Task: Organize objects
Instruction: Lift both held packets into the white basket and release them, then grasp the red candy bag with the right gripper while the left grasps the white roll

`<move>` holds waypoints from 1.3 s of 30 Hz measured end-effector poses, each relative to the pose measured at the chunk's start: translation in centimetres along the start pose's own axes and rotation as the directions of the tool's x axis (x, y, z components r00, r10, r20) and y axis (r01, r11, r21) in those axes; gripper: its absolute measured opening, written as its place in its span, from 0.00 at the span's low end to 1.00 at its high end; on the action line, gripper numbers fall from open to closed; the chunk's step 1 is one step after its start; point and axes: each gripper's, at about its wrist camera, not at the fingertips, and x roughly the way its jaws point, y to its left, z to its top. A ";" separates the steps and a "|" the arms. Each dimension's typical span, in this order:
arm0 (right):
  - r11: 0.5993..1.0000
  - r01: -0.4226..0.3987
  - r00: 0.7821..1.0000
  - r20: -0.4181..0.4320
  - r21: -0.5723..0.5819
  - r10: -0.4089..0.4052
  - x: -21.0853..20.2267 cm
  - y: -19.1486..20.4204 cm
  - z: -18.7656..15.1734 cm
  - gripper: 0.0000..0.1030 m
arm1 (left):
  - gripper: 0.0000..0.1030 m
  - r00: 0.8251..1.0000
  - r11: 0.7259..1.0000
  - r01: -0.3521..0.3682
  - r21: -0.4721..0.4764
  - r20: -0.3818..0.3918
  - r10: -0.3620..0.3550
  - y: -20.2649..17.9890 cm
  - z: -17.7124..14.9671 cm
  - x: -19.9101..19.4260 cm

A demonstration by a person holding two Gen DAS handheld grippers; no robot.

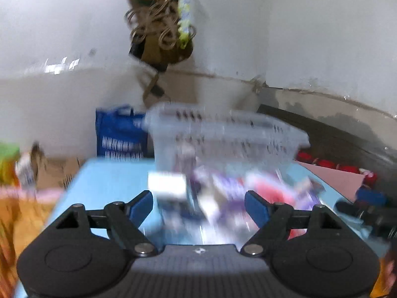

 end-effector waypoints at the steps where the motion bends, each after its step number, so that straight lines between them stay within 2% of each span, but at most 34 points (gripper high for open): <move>1: 0.999 -0.027 1.000 -0.012 0.021 0.027 -0.5 0.1 -1.3 0.99 | 0.81 1.000 1.000 -0.006 -0.012 0.003 0.006 -0.1 -1.2 -0.4; 2: 0.995 -0.080 0.996 -0.023 0.057 0.082 -1.0 0.0 -2.4 0.97 | 0.81 1.000 1.000 -0.012 -0.001 0.006 0.012 -0.2 -2.0 -0.7; 3: 0.990 -0.120 0.992 -0.034 0.077 0.123 -1.1 0.1 -3.1 0.90 | 0.81 1.000 1.000 -0.021 0.008 0.009 0.021 -0.3 -2.6 -0.8; 4: 0.989 -0.125 0.991 -0.040 0.081 0.128 -1.2 0.1 -3.6 0.84 | 0.80 1.000 0.999 -0.030 0.015 0.006 0.030 -0.3 -3.1 -0.8; 6: 0.992 -0.100 0.994 -0.045 0.071 0.103 -1.3 0.2 -4.1 0.79 | 0.79 1.000 1.000 0.000 -0.001 -0.006 0.000 -0.2 -3.5 -0.6; 10: 0.994 -0.078 0.996 -0.032 0.080 0.081 -1.2 0.4 -4.2 0.78 | 0.75 1.000 1.000 -0.011 -0.007 -0.010 0.011 -0.9 -3.4 -0.5; 14: 0.994 -0.090 0.994 -0.054 0.064 0.094 -0.2 1.2 -4.1 0.73 | 0.75 1.000 1.000 -0.010 -0.017 -0.026 0.010 -1.5 -3.9 -0.4; 17: 0.993 -0.103 0.992 -0.063 0.064 0.107 0.4 1.4 -3.9 0.63 | 0.74 0.999 1.000 0.004 -0.022 -0.033 -0.004 -1.9 -4.2 -0.7; 18: 0.992 -0.111 0.991 -0.070 0.061 0.115 0.6 1.5 -3.9 0.55 | 0.74 0.999 1.000 0.011 -0.013 -0.031 -0.011 -2.2 -4.5 -0.8; 20: 0.993 -0.108 0.991 -0.069 0.057 0.112 0.5 1.6 -4.0 0.54 | 0.74 0.999 1.000 -0.019 -0.010 -0.027 0.019 -2.5 -5.0 -0.7; 24: 0.993 -0.111 0.991 -0.062 0.049 0.114 0.2 1.8 -3.8 0.53 | 0.74 0.999 0.999 -0.013 -0.051 -0.031 0.011 -2.1 -5.1 -0.2; 26: 0.993 -0.105 0.993 -0.057 0.054 0.108 -0.1 1.6 -3.8 0.53 | 0.74 0.999 0.998 -0.043 -0.045 -0.032 0.042 -2.3 -4.9 0.2; 31: 0.991 -0.111 0.992 -0.058 0.077 0.116 -0.2 1.3 -3.5 0.53 | 0.77 0.996 0.997 -0.068 -0.021 -0.056 0.067 -2.6 -4.7 1.5; 36: 0.989 -0.122 0.990 -0.059 0.087 0.127 -0.1 1.3 -3.5 0.53 | 0.80 0.989 0.995 -0.096 -0.004 -0.112 0.095 -2.9 -4.8 3.0; 39: 0.988 -0.124 0.990 -0.057 0.087 0.129 -0.2 1.4 -3.5 0.53 | 0.80 0.990 0.995 -0.097 0.014 -0.102 0.098 -2.9 -5.0 2.9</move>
